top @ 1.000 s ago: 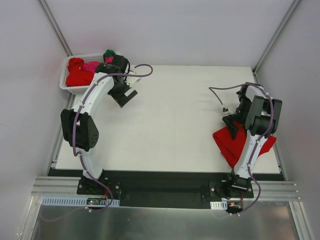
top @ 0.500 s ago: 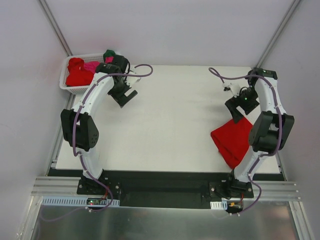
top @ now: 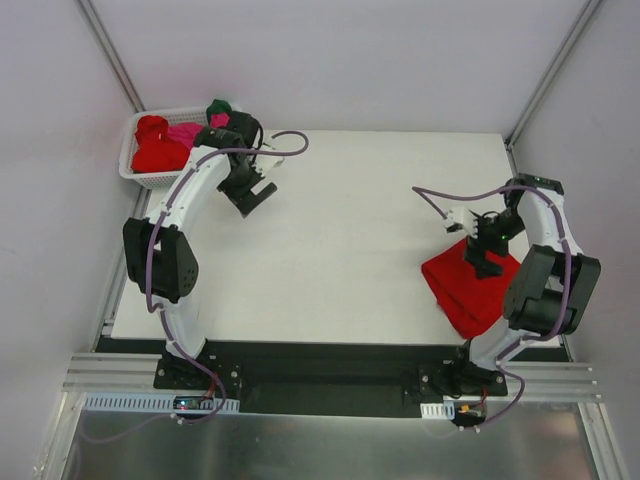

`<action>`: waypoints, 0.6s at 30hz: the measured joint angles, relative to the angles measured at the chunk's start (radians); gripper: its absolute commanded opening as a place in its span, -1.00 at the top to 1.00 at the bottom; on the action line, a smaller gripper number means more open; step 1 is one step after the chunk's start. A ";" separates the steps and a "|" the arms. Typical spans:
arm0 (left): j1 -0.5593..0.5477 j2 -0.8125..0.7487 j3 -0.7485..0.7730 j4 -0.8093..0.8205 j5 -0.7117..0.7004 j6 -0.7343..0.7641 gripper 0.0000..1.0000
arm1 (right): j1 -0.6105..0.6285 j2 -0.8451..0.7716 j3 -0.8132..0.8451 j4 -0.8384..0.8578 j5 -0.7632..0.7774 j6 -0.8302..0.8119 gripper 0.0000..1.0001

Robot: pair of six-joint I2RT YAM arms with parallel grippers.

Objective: Fold and stack the t-shirts

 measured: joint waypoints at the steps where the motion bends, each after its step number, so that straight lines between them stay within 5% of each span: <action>1: -0.002 0.000 0.000 0.000 -0.001 0.000 -0.99 | 0.000 -0.004 -0.031 0.032 -0.024 -0.010 -0.99; 8: -0.014 0.008 0.000 0.000 -0.007 0.011 -0.99 | -0.010 -0.040 -0.284 0.206 -0.132 -0.054 -1.00; 18: -0.021 0.036 0.000 0.000 -0.016 0.022 -0.99 | -0.058 0.042 -0.058 0.214 -0.158 -0.068 -1.00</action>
